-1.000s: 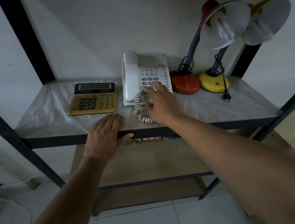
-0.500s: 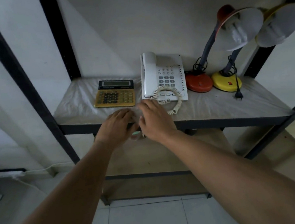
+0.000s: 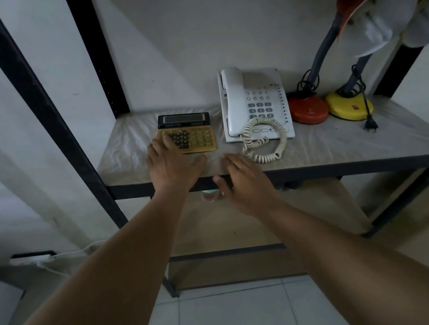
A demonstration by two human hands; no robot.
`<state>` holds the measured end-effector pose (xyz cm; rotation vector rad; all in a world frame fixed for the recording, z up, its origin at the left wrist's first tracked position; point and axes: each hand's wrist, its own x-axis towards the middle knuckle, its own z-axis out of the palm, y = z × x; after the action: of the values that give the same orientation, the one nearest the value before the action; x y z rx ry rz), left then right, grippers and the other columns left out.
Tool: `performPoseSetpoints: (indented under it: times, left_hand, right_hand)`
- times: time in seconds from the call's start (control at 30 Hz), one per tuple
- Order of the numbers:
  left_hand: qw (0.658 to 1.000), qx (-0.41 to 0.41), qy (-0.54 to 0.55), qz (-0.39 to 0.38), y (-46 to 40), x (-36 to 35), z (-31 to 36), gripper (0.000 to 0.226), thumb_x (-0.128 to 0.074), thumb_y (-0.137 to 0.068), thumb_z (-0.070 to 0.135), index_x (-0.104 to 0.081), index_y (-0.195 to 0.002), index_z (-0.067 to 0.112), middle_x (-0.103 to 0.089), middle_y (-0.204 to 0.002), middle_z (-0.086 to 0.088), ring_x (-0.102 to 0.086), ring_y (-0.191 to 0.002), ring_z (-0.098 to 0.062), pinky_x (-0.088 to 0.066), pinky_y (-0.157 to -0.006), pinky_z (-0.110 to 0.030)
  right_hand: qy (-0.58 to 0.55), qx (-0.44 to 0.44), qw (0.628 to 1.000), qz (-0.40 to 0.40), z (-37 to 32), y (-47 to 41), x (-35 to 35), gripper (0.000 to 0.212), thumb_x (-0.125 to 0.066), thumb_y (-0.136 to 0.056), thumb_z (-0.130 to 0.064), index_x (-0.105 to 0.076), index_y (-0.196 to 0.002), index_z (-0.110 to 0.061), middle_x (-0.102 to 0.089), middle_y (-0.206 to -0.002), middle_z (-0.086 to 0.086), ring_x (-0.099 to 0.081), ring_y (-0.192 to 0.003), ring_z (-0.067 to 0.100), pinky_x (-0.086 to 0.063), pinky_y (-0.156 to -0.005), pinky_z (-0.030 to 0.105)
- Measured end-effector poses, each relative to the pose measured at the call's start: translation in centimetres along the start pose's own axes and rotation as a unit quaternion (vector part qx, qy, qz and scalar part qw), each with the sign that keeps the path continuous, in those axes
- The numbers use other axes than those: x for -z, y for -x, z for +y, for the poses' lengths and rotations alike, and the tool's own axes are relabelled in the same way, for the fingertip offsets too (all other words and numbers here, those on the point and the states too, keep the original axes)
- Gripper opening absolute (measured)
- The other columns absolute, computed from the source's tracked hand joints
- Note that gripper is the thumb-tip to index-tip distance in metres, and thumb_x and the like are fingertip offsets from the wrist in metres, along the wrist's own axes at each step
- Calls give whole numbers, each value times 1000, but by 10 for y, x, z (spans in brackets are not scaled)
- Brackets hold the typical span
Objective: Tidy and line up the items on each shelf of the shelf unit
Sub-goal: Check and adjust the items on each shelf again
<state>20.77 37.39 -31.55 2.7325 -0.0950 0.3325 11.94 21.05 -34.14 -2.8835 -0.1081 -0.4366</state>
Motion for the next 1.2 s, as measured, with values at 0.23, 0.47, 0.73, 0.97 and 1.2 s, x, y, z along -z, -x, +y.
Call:
performPoseSetpoints:
  times: [0.23,0.47,0.73,0.97,1.2]
  left_hand:
    - [999,25,-8,-25,-14,-8,15,130,-55,-67,88,-9,-156,7,-33,-150,-26,-31,-139,-42,-27,-118,-48]
    - [998,23,-11,-52,-32,-14,23,135,-55,-66,90,-1,-157,6,-28,-152,-27,-27,-141,-44,-25,-118,-49]
    - [998,11,-18,-57,-44,-23,30,134,-49,-67,93,0,-157,6,-25,-153,-28,-23,-142,-45,-20,-120,-49]
    - [999,14,0,-35,-54,-33,36,134,-52,-65,93,-5,-157,6,-29,-150,-28,-26,-141,-45,-23,-120,-50]
    - [999,20,10,-27,-66,-41,44,133,-55,-65,91,-7,-157,6,-31,-148,-27,-30,-138,-45,-25,-118,-51]
  right_hand:
    - [38,-12,998,51,4,3,-17,61,-31,-106,-50,-52,-144,-6,-52,-148,15,-42,-143,30,-27,-121,42]
    - [72,-14,995,62,5,2,-23,63,-28,-106,-50,-51,-145,-6,-53,-148,14,-45,-141,30,-27,-120,42]
    - [92,-9,992,83,8,1,-29,61,-29,-107,-51,-53,-143,-8,-54,-147,11,-46,-139,27,-30,-118,41]
    - [105,-2,986,129,9,2,-32,61,-32,-104,-50,-58,-138,-7,-58,-143,12,-52,-135,28,-37,-114,41]
    - [110,3,984,140,12,1,-35,63,-30,-104,-53,-58,-138,-9,-58,-143,10,-51,-136,26,-37,-114,40]
